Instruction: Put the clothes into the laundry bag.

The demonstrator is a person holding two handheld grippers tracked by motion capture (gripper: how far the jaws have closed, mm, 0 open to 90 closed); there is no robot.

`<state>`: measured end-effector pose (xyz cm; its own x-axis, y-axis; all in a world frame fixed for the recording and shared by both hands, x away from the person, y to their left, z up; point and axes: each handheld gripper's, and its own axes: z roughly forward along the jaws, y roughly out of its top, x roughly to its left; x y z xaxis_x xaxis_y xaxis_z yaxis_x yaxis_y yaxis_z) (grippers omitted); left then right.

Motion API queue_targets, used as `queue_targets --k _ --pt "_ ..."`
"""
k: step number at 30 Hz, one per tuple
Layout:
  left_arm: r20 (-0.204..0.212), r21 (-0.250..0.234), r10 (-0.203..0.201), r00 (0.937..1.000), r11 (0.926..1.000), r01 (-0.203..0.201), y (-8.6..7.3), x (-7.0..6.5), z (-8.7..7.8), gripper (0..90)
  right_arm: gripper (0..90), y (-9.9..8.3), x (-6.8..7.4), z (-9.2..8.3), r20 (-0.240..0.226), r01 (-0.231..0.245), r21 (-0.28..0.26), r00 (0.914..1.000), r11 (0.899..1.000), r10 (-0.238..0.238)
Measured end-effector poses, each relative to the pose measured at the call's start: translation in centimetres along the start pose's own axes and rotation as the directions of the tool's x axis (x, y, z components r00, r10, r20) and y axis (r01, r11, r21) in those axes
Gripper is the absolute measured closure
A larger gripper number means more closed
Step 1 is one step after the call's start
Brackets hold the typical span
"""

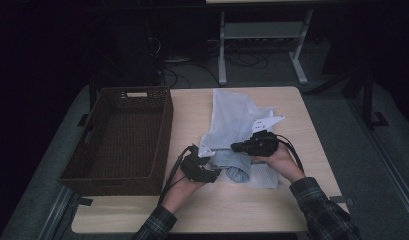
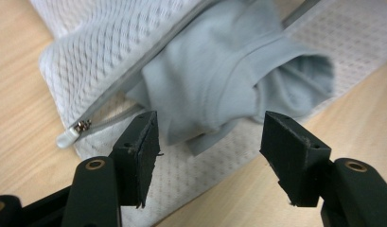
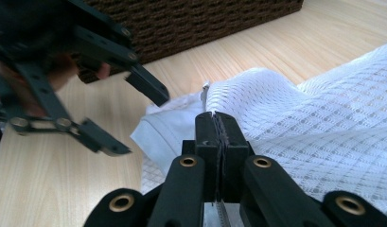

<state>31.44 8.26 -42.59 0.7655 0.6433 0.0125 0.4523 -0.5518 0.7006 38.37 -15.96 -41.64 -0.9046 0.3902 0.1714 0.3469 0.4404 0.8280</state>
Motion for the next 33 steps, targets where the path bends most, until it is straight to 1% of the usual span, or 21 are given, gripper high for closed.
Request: queue_targets --k 2,4,7,8,9,11,12,14,16,17,18,20,22,23,25,27,29,31,33 --pt "0.005 0.000 0.008 1.0000 1.0000 -0.008 0.1 -0.2 0.0 37.9 87.8 -0.2 -0.2 0.1 0.009 0.001 0.007 1.0000 1.000 -0.002" --pt "0.014 0.010 0.005 0.9999 0.9999 -0.005 0.0 -0.2 0.3 37.8 86.9 -0.4 -0.3 0.2 0.013 -0.003 0.015 0.9999 1.000 0.003" --pt "0.019 0.023 0.003 0.9998 0.9997 -0.003 -0.3 -0.1 0.6 37.9 78.9 -0.8 -0.6 0.1 0.027 -0.010 0.017 0.9996 1.000 0.009" --pt "0.019 0.023 0.003 0.9998 0.9997 -0.003 -0.3 -0.1 0.6 37.9 78.9 -0.8 -0.6 0.1 0.027 -0.010 0.017 0.9996 1.000 0.009" --pt "0.023 0.026 0.000 0.9997 0.9997 -0.001 -0.3 0.0 0.7 37.8 73.3 -1.1 -0.7 -0.3 0.024 -0.017 0.013 0.9996 1.000 0.017" --pt "0.026 0.020 -0.003 0.9997 0.9998 0.002 -0.2 0.0 0.6 37.8 68.2 -1.4 -0.8 -0.9 0.042 -0.008 0.018 0.9991 1.000 0.007" --pt "0.026 0.020 -0.003 0.9997 0.9998 0.002 -0.2 0.0 0.6 37.7 66.6 -1.5 -0.8 -1.1 0.042 -0.001 0.024 0.9991 1.000 0.000" --pt "0.028 0.019 0.002 0.9996 0.9998 -0.002 -0.2 -0.1 0.5 37.6 62.6 -1.9 -0.8 -1.8 0.064 0.017 0.035 0.9977 0.999 -0.019" --pt "0.030 0.018 0.003 0.9995 0.9998 -0.003 -0.1 -0.2 0.6 37.5 60.2 -2.5 -0.7 -2.5 0.069 0.020 0.045 0.9973 0.999 -0.023" --pt "0.031 0.017 0.003 0.9995 0.9998 -0.004 -0.1 -0.3 0.6 37.6 58.1 -2.8 -0.7 -2.8 0.084 0.023 0.051 0.9961 0.998 -0.028" --pt "0.033 0.018 0.007 0.9994 0.9998 -0.008 -0.1 -0.4 0.6 37.6 57.8 -3.0 -0.7 -3.0 0.098 0.028 0.065 0.9945 0.998 -0.035" --pt "0.037 0.018 0.008 0.9993 0.9998 -0.008 0.0 -0.5 0.6 37.5 54.9 -3.6 -0.8 -3.3 0.113 0.036 0.082 0.9926 0.996 -0.045" --pt "0.042 0.021 0.012 0.9990 0.9997 -0.013 0.0 -0.6 0.7 37.3 54.9 -4.1 -0.9 -3.3 0.118 0.034 0.110 0.9919 0.993 -0.047" --pt "0.044 0.026 0.014 0.9990 0.9995 -0.015 0.0 -0.7 0.8 36.9 54.7 -4.2 -1.0 -3.2 0.131 0.037 0.123 0.9900 0.992 -0.053" --pt "0.045 0.033 0.012 0.9989 0.9994 -0.014 0.0 -0.8 0.9 36.4 58.1 -4.4 -1.1 -2.9 0.139 0.034 0.150 0.9888 0.988 -0.055" --pt "0.045 0.038 0.017 0.9989 0.9991 -0.018 0.0 -0.8 0.8 35.9 66.7 -4.6 -1.1 -2.7 0.151 0.031 0.167 0.9870 0.985 -0.057" --pt "0.047 0.034 0.017 0.9987 0.9993 -0.018 0.1 -0.8 0.7 35.9 78.1 -4.7 -1.1 -2.5 0.151 0.022 0.182 0.9872 0.983 -0.050" --pt "0.051 0.028 0.017 0.9986 0.9994 -0.019 0.2 -0.9 0.5 36.0 84.0 -4.7 -1.1 -2.6 0.138 0.014 0.178 0.9897 0.984 -0.039" --pt "0.061 0.031 0.020 0.9980 0.9993 -0.022 0.3 -1.1 0.4 36.1 87.1 -4.6 -0.9 -2.7 0.134 0.003 0.172 0.9906 0.985 -0.026"
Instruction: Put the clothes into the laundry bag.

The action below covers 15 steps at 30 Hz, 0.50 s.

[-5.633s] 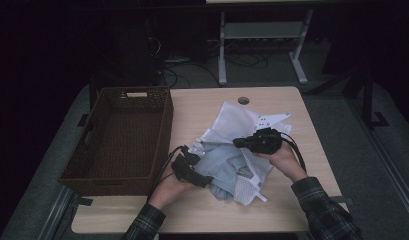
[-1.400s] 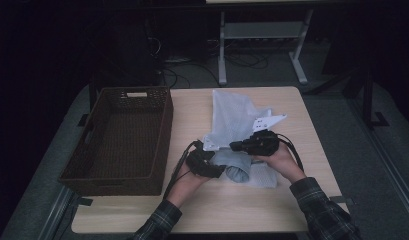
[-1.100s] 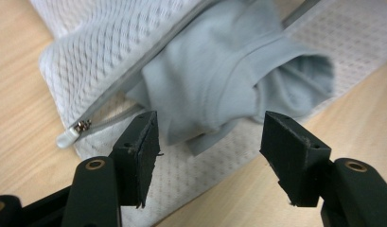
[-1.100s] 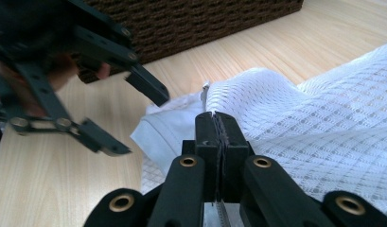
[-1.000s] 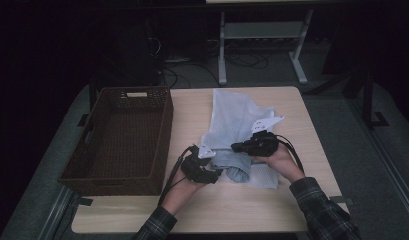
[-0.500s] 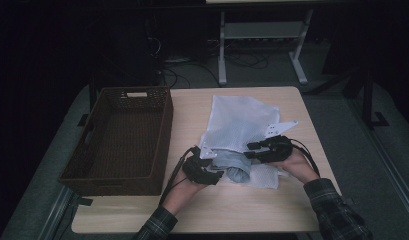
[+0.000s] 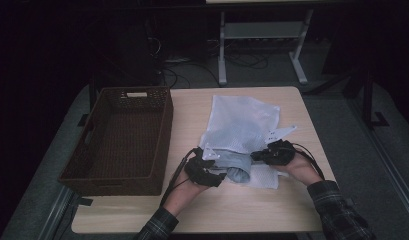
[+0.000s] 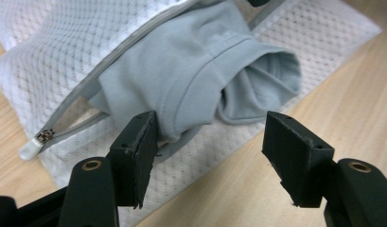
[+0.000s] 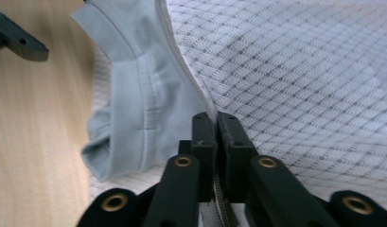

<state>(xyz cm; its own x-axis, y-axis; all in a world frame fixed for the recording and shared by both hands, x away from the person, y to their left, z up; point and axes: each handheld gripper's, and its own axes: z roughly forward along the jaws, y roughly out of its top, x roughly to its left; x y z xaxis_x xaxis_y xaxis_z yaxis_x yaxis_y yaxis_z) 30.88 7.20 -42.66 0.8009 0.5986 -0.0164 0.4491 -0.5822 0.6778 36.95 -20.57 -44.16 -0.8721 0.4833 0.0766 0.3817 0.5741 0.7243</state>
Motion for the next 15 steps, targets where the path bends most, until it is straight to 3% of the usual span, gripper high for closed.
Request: queue_targets --k 5,10,15 --pt "0.021 -0.003 0.026 0.9995 0.9997 -0.026 0.4 -0.9 -0.3 37.0 87.8 -0.1 0.8 -0.7 -0.046 -0.045 -0.025 0.9980 0.999 0.043" --pt "0.064 -0.040 0.069 0.9955 0.9970 -0.067 1.4 -2.5 -1.1 37.4 87.7 -0.3 1.3 -1.7 -0.072 -0.069 -0.058 0.9953 0.996 0.065" --pt "0.099 -0.016 0.110 0.9890 0.9940 -0.109 1.9 -3.6 0.6 33.7 87.7 -0.2 1.4 -1.9 -0.083 -0.072 -0.073 0.9944 0.995 0.066"
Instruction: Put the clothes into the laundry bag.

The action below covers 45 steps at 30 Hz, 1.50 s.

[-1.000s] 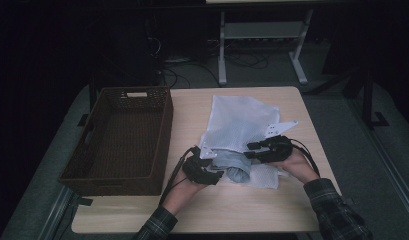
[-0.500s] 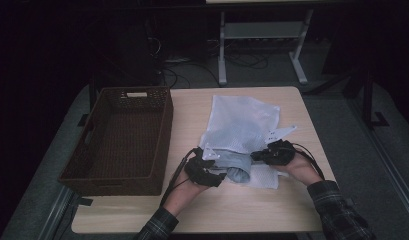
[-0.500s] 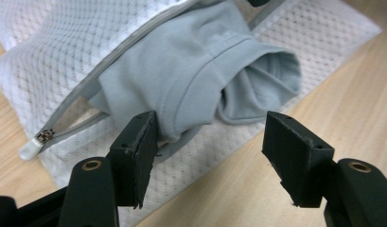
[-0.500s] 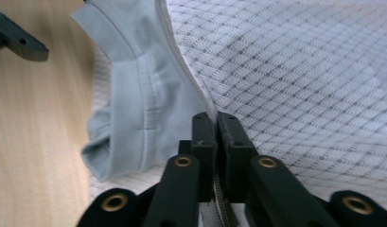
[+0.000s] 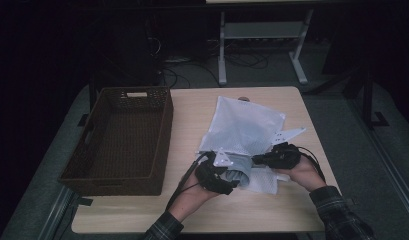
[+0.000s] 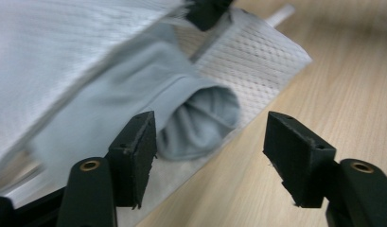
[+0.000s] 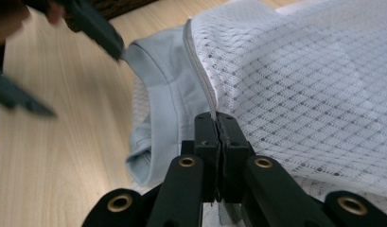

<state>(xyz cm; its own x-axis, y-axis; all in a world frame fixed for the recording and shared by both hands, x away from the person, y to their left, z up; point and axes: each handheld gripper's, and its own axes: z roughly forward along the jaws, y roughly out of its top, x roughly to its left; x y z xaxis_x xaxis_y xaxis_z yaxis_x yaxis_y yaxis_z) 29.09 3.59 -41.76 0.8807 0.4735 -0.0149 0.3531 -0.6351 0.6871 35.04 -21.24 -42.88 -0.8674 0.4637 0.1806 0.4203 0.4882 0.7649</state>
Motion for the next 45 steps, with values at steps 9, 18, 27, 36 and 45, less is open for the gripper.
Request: queue_targets --k 9,18,27,36,45 --pt "0.040 0.109 0.015 0.9991 0.9938 -0.020 -0.3 0.8 4.9 33.7 87.7 0.0 0.0 0.2 -0.017 -0.006 -0.001 0.9998 1.000 0.005" --pt "0.042 0.109 -0.027 0.9988 0.9938 0.022 -0.5 1.7 4.9 65.6 87.7 0.0 0.0 0.2 -0.020 -0.002 -0.001 0.9998 1.000 0.002" --pt "0.064 0.047 -0.061 0.9961 0.9972 0.058 0.1 2.5 3.3 84.0 87.7 0.1 0.0 0.1 -0.026 0.001 -0.002 0.9997 1.000 -0.001" --pt "0.010 -0.063 -0.037 0.9993 0.9973 0.038 2.5 2.9 0.9 84.3 87.8 1.1 0.7 -1.1 -0.065 -0.012 -0.085 0.9978 0.996 0.007" --pt "-0.051 -0.109 -0.092 0.9945 0.9903 0.086 3.4 3.4 3.2 84.3 88.1 1.8 1.2 -2.0 -0.084 -0.021 -0.133 0.9965 0.991 0.010"
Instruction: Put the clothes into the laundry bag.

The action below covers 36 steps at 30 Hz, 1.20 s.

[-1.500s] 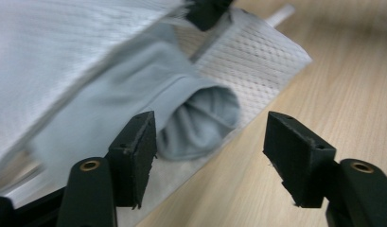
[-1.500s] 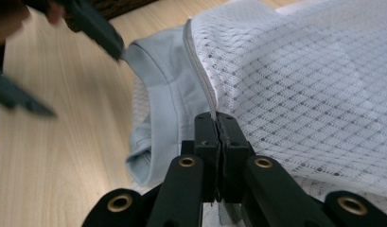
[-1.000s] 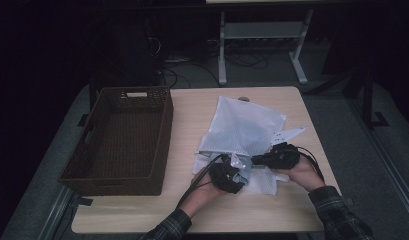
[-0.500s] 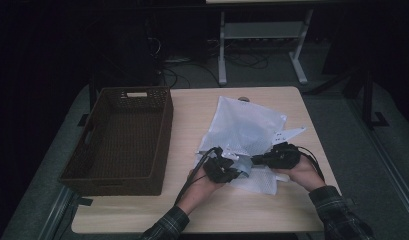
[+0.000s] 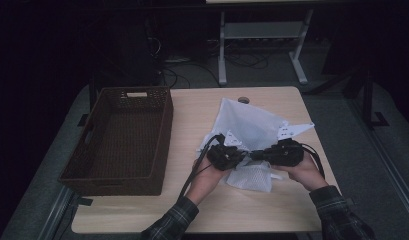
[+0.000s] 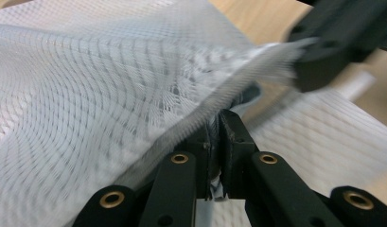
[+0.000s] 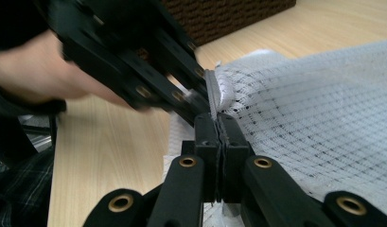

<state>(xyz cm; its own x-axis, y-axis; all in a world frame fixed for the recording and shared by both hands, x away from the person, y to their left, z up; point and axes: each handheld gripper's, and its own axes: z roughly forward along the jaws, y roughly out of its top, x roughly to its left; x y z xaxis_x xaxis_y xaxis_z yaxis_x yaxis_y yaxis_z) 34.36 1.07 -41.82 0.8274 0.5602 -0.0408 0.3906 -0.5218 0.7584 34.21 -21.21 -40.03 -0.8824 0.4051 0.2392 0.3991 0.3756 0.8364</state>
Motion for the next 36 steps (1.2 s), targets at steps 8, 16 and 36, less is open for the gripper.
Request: queue_targets --k 8,16,36 --pt "-0.070 -0.019 -0.036 0.9968 0.9992 0.035 -0.1 0.7 2.3 84.3 88.3 0.2 0.1 -0.5 0.001 0.004 -0.016 1.0000 1.000 -0.004" --pt "-0.095 -0.047 -0.100 0.9905 0.9943 0.095 -0.1 1.5 3.2 84.2 88.4 0.4 0.4 -0.2 -0.005 0.010 -0.010 0.9999 1.000 -0.010" --pt "0.027 -0.018 -0.105 0.9941 0.9942 0.106 -0.7 0.6 1.8 59.5 88.3 0.2 -0.2 -0.2 0.009 0.006 -0.012 0.9999 1.000 -0.006"
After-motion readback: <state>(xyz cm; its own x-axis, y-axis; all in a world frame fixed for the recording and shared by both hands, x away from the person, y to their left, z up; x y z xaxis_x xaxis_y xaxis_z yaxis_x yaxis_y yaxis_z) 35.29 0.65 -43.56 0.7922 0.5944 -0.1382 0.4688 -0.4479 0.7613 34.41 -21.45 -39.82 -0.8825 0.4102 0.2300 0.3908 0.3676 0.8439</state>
